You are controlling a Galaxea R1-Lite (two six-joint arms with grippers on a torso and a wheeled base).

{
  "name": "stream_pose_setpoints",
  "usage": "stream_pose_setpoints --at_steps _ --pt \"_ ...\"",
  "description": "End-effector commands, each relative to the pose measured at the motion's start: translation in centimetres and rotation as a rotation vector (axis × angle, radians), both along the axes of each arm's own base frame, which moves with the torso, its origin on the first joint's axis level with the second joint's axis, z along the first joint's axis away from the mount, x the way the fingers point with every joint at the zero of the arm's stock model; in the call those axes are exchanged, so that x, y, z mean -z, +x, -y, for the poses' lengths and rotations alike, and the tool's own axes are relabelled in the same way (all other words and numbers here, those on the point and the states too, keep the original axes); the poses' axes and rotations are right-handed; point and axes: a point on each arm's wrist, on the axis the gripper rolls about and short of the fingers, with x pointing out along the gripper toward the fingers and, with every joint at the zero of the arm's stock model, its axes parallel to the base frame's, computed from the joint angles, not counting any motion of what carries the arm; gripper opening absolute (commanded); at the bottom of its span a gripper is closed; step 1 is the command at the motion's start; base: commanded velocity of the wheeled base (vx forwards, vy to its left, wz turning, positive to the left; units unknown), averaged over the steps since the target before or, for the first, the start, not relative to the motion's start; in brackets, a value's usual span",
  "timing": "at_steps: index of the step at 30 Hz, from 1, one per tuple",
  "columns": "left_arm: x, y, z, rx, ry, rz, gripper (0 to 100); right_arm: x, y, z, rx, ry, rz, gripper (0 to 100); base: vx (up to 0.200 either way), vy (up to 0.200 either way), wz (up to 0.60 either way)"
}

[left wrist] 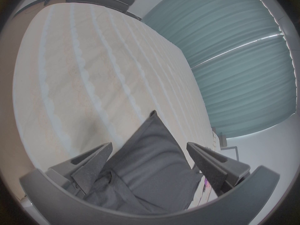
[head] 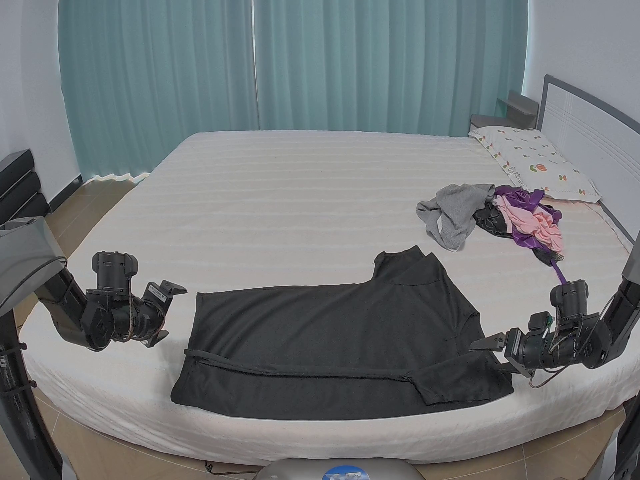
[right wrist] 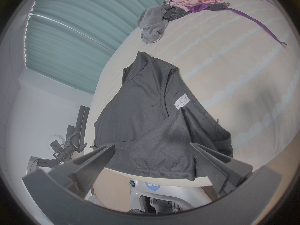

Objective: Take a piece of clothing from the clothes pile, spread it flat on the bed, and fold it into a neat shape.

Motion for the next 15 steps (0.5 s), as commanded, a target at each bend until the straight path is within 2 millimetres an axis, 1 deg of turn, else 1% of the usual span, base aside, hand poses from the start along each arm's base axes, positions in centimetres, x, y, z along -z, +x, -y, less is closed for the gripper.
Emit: stream_pose_setpoints --at_steps 1,2,3,4,5,6,7,8,10,11,13,14,15 --pt "-1.3 -1.5 0.7 0.054 -0.023 0.014 100 -0.6 -0.2 -0.6 -0.017 0.005 0.017 100 0.0 0.0 0.0" --pt "-1.2 -1.7 1.1 0.069 -0.024 0.008 100 -0.7 -0.3 -0.7 -0.018 0.006 0.016 100 0.0 0.0 0.0" --pt "-1.0 -2.0 2.1 0.101 -0.021 -0.002 100 -0.8 -0.4 -0.9 -0.019 0.013 0.015 100 0.0 0.0 0.0" --pt "-0.9 -2.2 2.7 0.12 -0.02 -0.01 100 -1.0 -0.5 -0.9 -0.018 0.016 0.02 100 0.0 0.0 0.0" --pt "-0.9 -2.2 2.7 0.12 -0.02 -0.01 100 -1.0 -0.5 -0.9 -0.018 0.016 0.02 100 0.0 0.0 0.0" --pt "-0.9 -3.0 3.9 0.162 -0.018 -0.024 100 -1.2 -0.5 -1.1 -0.016 0.024 0.021 100 0.0 0.0 0.0" --pt "-0.9 -3.1 4.3 0.173 -0.018 -0.025 100 -1.3 -0.5 -1.1 -0.016 0.024 0.022 100 0.0 0.0 0.0" --pt "-1.0 -3.8 5.6 0.219 -0.016 -0.041 100 -1.3 -0.5 -1.1 -0.014 0.023 0.022 100 0.0 0.0 0.0" --pt "-1.1 -4.3 7.0 0.258 -0.01 -0.052 100 -1.3 -0.5 -1.0 -0.013 0.023 0.022 100 0.0 0.0 0.0" --pt "-1.2 -4.4 7.9 0.285 -0.007 -0.055 100 -1.3 -0.5 -1.0 -0.013 0.023 0.022 100 0.0 0.0 0.0" --pt "-1.0 -4.6 9.0 0.319 -0.003 -0.067 100 -1.2 -0.5 -1.1 -0.014 0.023 0.02 100 0.0 0.0 0.0" --pt "-1.0 -4.5 9.2 0.324 -0.002 -0.067 100 -1.2 -0.6 -1.1 -0.014 0.023 0.019 100 0.0 0.0 0.0" --pt "-0.9 -4.5 10.3 0.355 0.001 -0.072 100 -1.2 -0.6 -1.0 -0.013 0.023 0.019 100 0.0 0.0 0.0"
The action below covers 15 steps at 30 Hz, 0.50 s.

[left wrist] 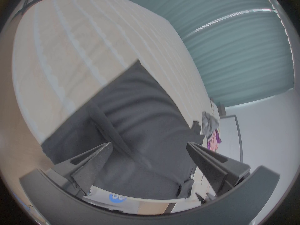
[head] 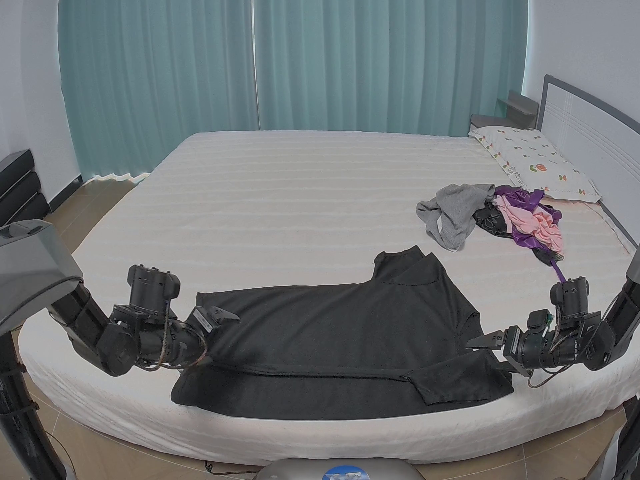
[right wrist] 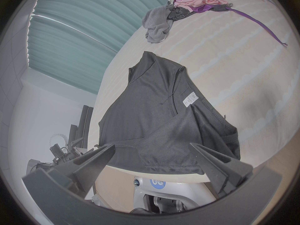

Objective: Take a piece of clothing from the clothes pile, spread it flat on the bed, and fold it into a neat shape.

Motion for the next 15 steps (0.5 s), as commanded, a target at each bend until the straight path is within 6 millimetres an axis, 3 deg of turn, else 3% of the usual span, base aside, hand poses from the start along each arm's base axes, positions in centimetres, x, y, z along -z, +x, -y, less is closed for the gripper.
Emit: stream_pose_setpoints --at_steps 1,8,15 --pt "-0.1 -0.5 3.4 0.102 0.008 -0.01 100 -0.2 -0.1 0.0 -0.001 0.001 0.004 100 0.0 0.0 0.0" --pt "1.3 0.2 5.8 0.168 0.077 -0.102 100 -0.2 -0.1 0.0 0.001 0.002 0.004 100 0.0 0.0 0.0" --pt "2.2 0.5 6.0 0.193 0.142 -0.166 100 -0.1 -0.1 0.0 0.001 0.002 0.002 100 0.0 0.0 0.0"
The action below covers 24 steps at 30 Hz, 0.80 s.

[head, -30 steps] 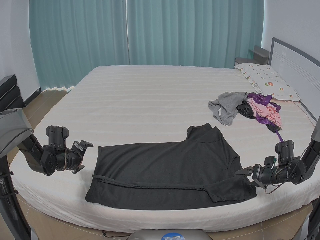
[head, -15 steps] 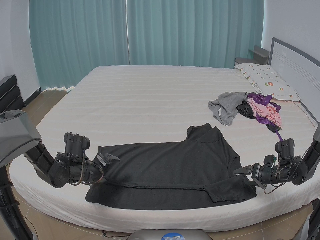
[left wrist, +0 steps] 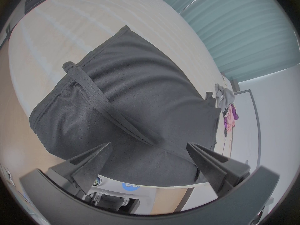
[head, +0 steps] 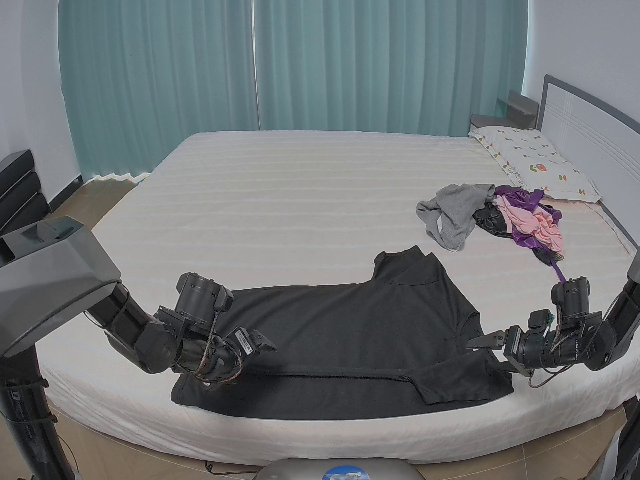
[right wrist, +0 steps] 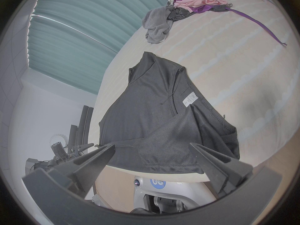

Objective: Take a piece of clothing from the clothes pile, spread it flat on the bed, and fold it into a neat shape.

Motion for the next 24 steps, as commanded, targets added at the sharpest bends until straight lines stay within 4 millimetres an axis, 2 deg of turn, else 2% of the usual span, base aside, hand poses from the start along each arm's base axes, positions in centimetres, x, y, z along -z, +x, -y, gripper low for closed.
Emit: stream_pose_setpoints --at_steps 1,6,11,14,18,24 --pt "1.1 0.7 0.5 0.009 0.021 -0.021 100 0.0 0.0 0.0 -0.001 0.001 0.002 100 0.0 0.0 0.0" --pt "1.6 1.7 0.7 -0.014 0.047 -0.001 100 0.1 0.1 0.0 -0.001 0.001 -0.001 100 0.0 0.0 0.0" --pt "2.3 3.7 0.4 -0.056 0.106 0.042 100 0.2 0.1 0.0 0.0 -0.001 -0.005 100 0.0 0.0 0.0" --pt "1.6 5.0 -0.2 -0.089 0.111 0.086 100 0.2 0.2 0.0 -0.001 0.0 -0.002 100 0.0 0.0 0.0" --pt "0.7 6.3 -1.5 -0.139 0.095 0.12 100 0.2 0.2 0.0 0.002 -0.001 -0.002 100 0.0 0.0 0.0" --pt "-0.6 7.3 -5.0 -0.234 0.084 0.149 100 0.2 0.2 0.0 0.001 -0.002 -0.003 100 0.0 0.0 0.0"
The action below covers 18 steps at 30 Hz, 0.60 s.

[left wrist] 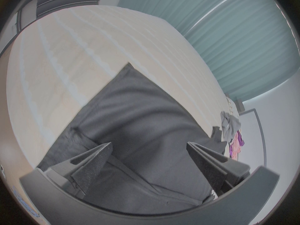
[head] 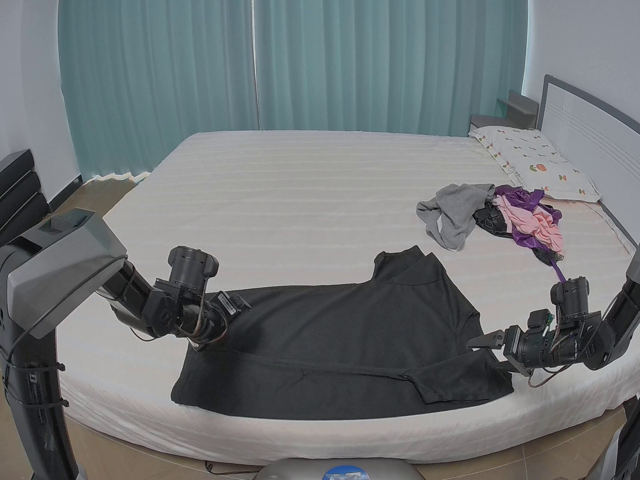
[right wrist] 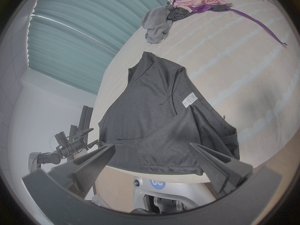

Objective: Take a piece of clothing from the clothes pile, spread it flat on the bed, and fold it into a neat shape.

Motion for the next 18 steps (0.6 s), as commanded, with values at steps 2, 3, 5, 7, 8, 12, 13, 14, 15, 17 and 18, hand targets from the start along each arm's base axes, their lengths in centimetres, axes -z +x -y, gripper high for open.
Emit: stream_pose_setpoints --at_steps 2,3,5,7,8,12,13,14,15,17,18 --pt "-1.6 0.5 -3.1 -0.073 -0.023 0.036 100 0.1 0.0 0.0 -0.002 0.0 -0.003 100 0.0 0.0 0.0" --pt "-1.6 0.5 -3.1 -0.073 -0.023 0.036 100 0.1 0.0 0.0 -0.002 0.0 -0.003 100 0.0 0.0 0.0" --pt "-2.4 0.4 -4.8 -0.06 -0.078 0.046 100 0.1 0.0 0.0 -0.002 0.0 -0.004 100 0.0 0.0 0.0" --pt "-2.6 0.4 -5.3 -0.043 -0.103 0.047 100 0.1 0.0 0.0 -0.003 0.001 -0.004 100 0.0 0.0 0.0" --pt "-2.5 0.3 -6.4 0.038 -0.117 0.05 100 0.1 0.0 -0.1 -0.004 0.001 -0.004 100 0.0 0.0 0.0" --pt "-1.3 -0.6 -8.4 0.21 -0.076 0.052 100 0.1 -0.1 -0.2 -0.009 0.001 -0.003 100 0.0 0.0 0.0" --pt "-1.3 -0.6 -8.4 0.21 -0.076 0.052 100 0.1 -0.1 -0.2 -0.009 0.001 -0.003 100 0.0 0.0 0.0" --pt "-0.8 -1.1 -9.0 0.283 -0.072 0.053 100 0.1 0.0 -0.1 -0.007 0.001 -0.004 100 0.0 0.0 0.0" --pt "-0.7 -1.3 -9.3 0.307 -0.073 0.056 100 0.1 0.0 -0.1 -0.007 0.001 -0.004 100 0.0 0.0 0.0" --pt "-0.2 -1.9 -10.0 0.355 -0.081 0.073 100 0.3 0.0 -0.1 -0.008 0.002 -0.009 100 0.0 0.0 0.0" --pt "0.1 -2.1 -10.2 0.383 -0.081 0.09 100 0.4 0.0 -0.2 -0.01 0.002 -0.012 100 0.0 0.0 0.0"
